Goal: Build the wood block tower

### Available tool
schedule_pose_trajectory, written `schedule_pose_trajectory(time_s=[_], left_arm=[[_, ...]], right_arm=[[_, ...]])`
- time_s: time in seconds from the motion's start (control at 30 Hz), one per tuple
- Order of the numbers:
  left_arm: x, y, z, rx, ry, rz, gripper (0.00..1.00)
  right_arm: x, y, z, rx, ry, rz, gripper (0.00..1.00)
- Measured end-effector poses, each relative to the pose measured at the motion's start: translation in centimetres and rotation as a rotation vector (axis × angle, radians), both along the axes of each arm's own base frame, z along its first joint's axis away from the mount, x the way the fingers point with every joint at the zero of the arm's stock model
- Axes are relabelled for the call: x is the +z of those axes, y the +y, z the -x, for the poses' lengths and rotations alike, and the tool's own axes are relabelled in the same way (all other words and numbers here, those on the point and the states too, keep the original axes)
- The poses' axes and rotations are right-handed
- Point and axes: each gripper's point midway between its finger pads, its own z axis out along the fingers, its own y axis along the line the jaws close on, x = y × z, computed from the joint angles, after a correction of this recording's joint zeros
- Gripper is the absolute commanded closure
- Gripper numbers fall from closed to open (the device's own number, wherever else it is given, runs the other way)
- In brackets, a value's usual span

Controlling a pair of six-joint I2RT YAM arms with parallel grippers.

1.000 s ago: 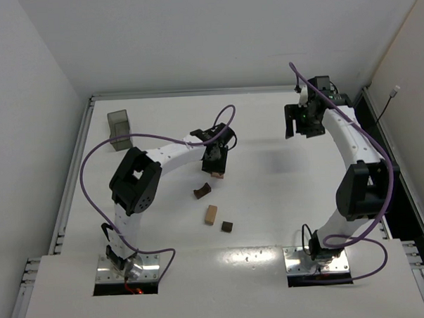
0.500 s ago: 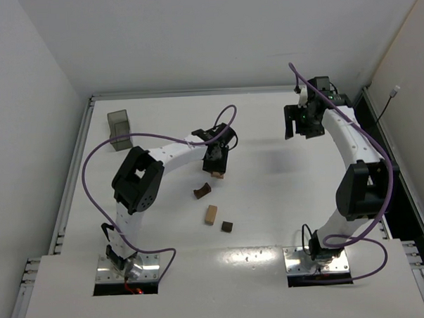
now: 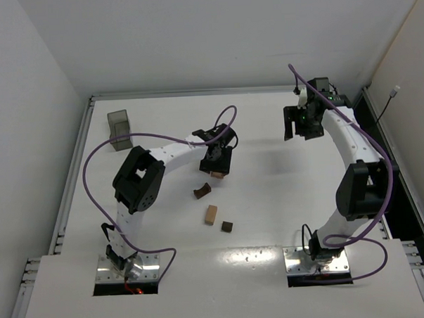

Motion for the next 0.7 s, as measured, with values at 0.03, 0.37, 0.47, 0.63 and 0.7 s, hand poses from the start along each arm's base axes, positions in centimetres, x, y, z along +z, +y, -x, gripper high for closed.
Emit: schedule_pose_trajectory(time_s=[0.03,0.37,0.47,0.63,0.7], left_arm=[[0.0,0.0,0.0,0.001,0.001,-0.001,0.44],[0.0,0.2,-0.5,0.015,-0.023,-0.013,0.42],[0.2,0.5,-0.8,0.023,-0.042,-0.027,0.42],[1.8,-0.4,-2.4,0.030,-0.092,-0.011,0.45],[2.7,-1.1,-3.2,0.031,-0.116,0.011,0.45]], right_arm=[[0.0,0.0,0.0,0.000,0.000,0.000,0.31],[-0.3,0.2,0.2,0.006,0.006,-0.010,0.31],[-0.6,0.3,0.4,0.009,0.014,-0.015,0.31],[-0.6,0.4,0.3,0.013,0.014,-0.022,0.31],[-0.6,0.4,0.4,0.013,0.015,-0.023,0.31]])
